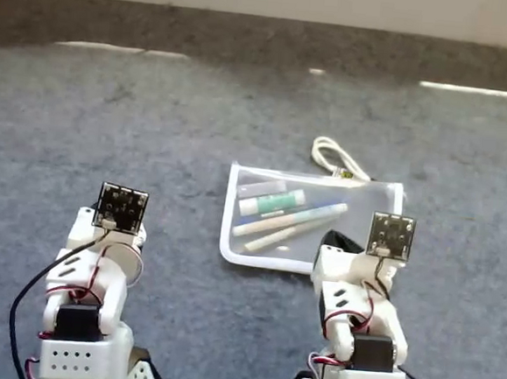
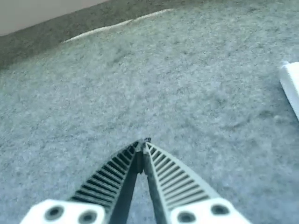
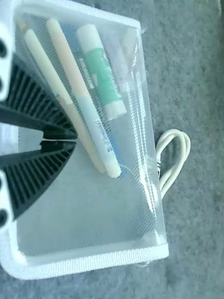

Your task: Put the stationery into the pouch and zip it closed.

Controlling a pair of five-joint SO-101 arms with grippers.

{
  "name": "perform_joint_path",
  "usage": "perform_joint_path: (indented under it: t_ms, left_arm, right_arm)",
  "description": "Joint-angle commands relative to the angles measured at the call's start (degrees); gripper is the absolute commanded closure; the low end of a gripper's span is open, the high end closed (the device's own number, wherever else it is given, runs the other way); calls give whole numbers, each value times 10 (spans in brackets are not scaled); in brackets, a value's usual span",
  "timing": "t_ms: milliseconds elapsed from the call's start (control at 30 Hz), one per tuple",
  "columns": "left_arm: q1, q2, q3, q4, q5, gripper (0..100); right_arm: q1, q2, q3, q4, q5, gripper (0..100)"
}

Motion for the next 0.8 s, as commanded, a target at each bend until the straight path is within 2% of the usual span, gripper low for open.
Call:
perform_joint_path:
  t_ms: [0,300,467,533,767]
  left_arm:
    - [-4,-2,12,41,-4,995]
    - [-6,-2,12,166,-3,995]
    - [-7,-2,12,253,-4,995]
    - [-7,-2,12,280,-4,995]
    - [-7,-5,12,283,-3,995]
  right_arm:
    - [-3,-4,81,-6,4,989]
    - [-3,-4,81,105,4,989]
    - [-3,-4,81,202,5,989]
    - [-3,-4,81,202,4,989]
    - [-1,-4,81,202,7,989]
